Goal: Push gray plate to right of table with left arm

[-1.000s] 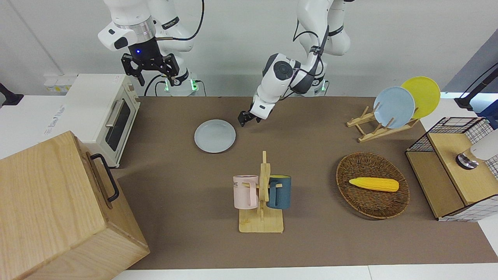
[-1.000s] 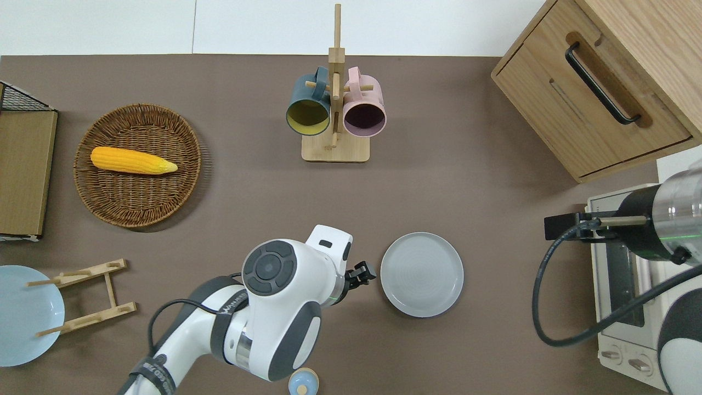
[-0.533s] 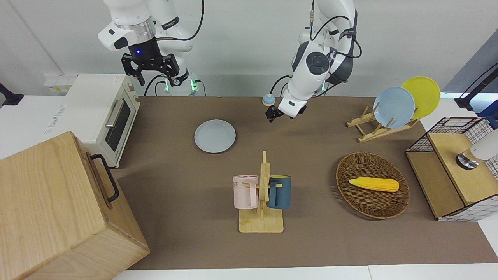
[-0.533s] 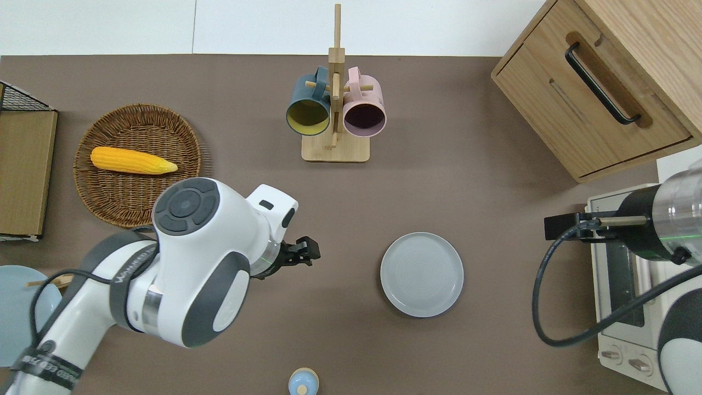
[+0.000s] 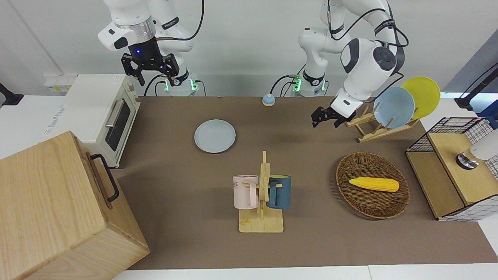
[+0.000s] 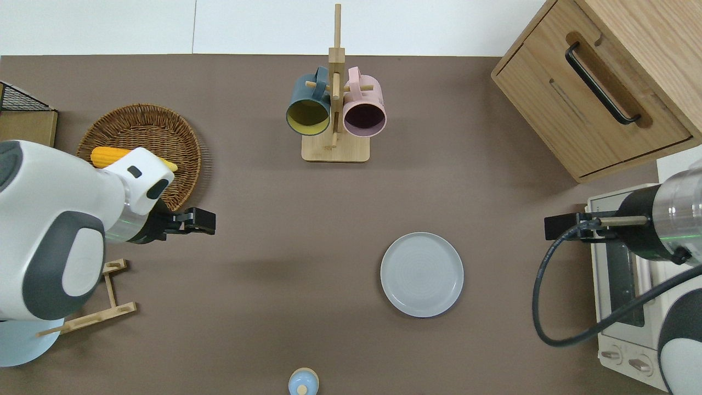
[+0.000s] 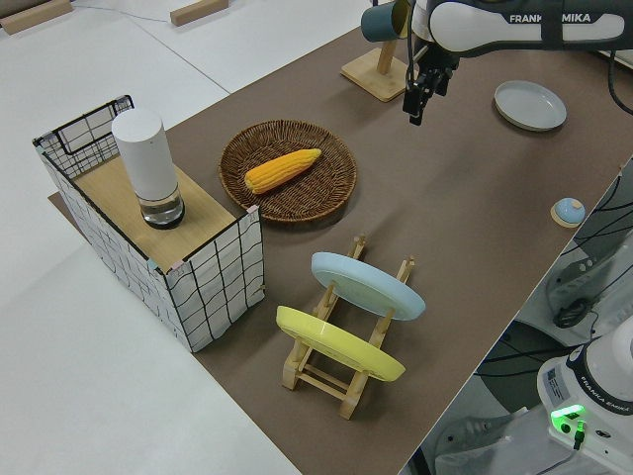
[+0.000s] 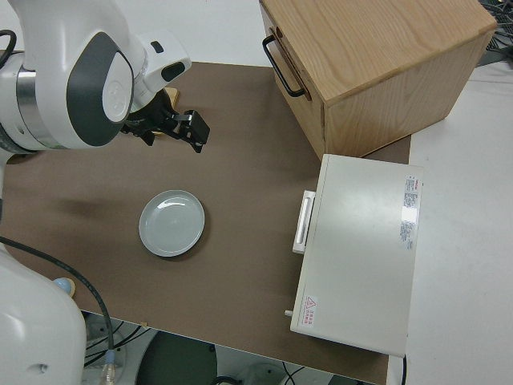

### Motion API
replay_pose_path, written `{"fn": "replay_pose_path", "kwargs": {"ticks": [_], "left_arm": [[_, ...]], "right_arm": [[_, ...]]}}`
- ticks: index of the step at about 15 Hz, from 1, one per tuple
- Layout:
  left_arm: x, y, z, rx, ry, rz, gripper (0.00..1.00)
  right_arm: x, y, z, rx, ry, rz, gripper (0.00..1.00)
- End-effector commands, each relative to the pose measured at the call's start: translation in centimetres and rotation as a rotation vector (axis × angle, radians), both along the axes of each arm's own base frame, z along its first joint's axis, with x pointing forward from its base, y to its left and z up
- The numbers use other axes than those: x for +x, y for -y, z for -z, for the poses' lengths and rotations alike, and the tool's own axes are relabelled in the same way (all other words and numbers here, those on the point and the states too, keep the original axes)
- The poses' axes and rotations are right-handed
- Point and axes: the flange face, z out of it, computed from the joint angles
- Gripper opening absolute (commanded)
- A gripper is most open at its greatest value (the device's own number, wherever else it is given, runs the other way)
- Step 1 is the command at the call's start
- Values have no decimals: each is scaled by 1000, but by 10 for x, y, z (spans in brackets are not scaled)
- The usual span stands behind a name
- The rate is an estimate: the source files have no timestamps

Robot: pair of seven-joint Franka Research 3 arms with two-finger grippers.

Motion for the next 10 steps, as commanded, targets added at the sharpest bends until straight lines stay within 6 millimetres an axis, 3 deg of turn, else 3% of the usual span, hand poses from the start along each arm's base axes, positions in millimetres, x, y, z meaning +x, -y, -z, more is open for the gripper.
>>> {"fn": "replay_pose_path", "kwargs": {"ticks": [1, 4, 10], "left_arm": [[2, -16, -31, 81, 32, 55, 991], [-5, -33, -52, 79, 49, 25, 991], [-7, -54, -122, 84, 70, -4, 991]], "right_arm": [[-8, 0, 0, 9, -3, 21, 996], [-8, 0, 0, 9, -3, 21, 996], [-8, 0, 0, 9, -3, 21, 996]]}}
